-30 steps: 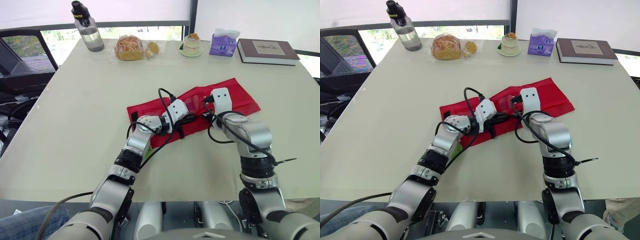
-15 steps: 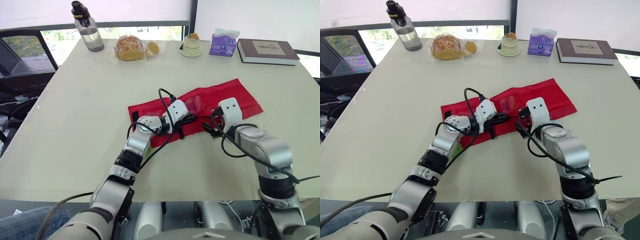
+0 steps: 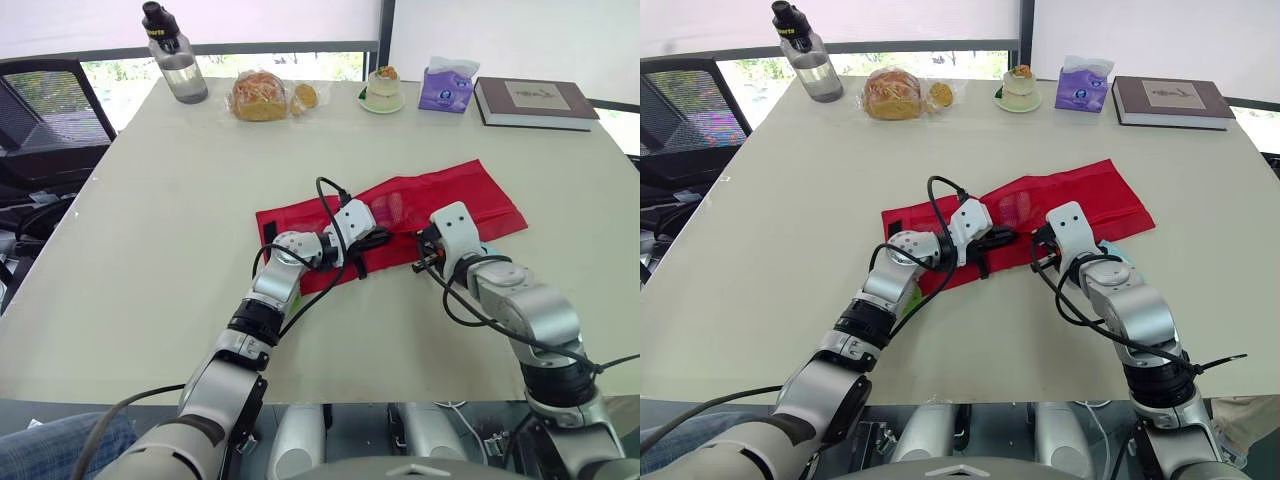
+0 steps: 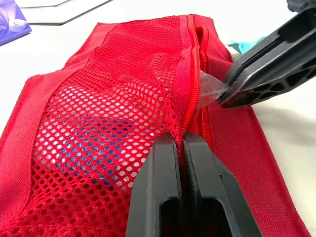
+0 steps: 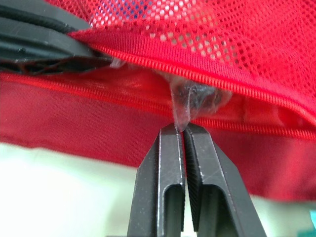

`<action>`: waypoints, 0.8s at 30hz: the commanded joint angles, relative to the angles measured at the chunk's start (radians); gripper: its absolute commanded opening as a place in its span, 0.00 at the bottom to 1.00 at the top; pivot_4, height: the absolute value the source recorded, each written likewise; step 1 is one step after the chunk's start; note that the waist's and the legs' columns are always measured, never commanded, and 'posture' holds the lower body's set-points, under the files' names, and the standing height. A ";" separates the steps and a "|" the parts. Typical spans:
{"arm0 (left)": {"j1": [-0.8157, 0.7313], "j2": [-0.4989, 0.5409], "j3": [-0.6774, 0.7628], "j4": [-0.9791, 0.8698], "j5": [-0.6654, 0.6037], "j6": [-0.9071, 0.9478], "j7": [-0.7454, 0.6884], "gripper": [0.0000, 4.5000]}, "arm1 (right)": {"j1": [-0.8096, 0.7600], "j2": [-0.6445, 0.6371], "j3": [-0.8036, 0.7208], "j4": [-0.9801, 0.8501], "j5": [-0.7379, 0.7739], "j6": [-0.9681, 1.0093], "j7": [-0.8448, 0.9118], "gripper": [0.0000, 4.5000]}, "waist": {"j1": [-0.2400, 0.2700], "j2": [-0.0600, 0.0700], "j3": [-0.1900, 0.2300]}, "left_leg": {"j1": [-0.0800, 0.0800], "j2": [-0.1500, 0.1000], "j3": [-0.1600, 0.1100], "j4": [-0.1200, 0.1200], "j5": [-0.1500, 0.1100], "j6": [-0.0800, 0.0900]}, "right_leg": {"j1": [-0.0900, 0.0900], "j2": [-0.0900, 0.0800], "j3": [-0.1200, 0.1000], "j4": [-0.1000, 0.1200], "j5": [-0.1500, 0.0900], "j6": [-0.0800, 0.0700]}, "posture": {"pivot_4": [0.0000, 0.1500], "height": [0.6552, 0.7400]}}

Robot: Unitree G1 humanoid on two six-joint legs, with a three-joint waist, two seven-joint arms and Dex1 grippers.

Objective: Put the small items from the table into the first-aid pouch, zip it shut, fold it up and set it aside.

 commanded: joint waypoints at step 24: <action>0.004 -0.007 -0.006 -0.015 0.000 -0.021 -0.004 0.00 | -0.056 0.004 0.104 0.213 -0.196 -0.407 0.057 0.01 | 0.004 0.000 0.000 | 0.000 0.000 0.001 0.000 0.000 0.000 | 0.000 0.000 0.001 0.000 0.000 0.000 | 1.00 1.00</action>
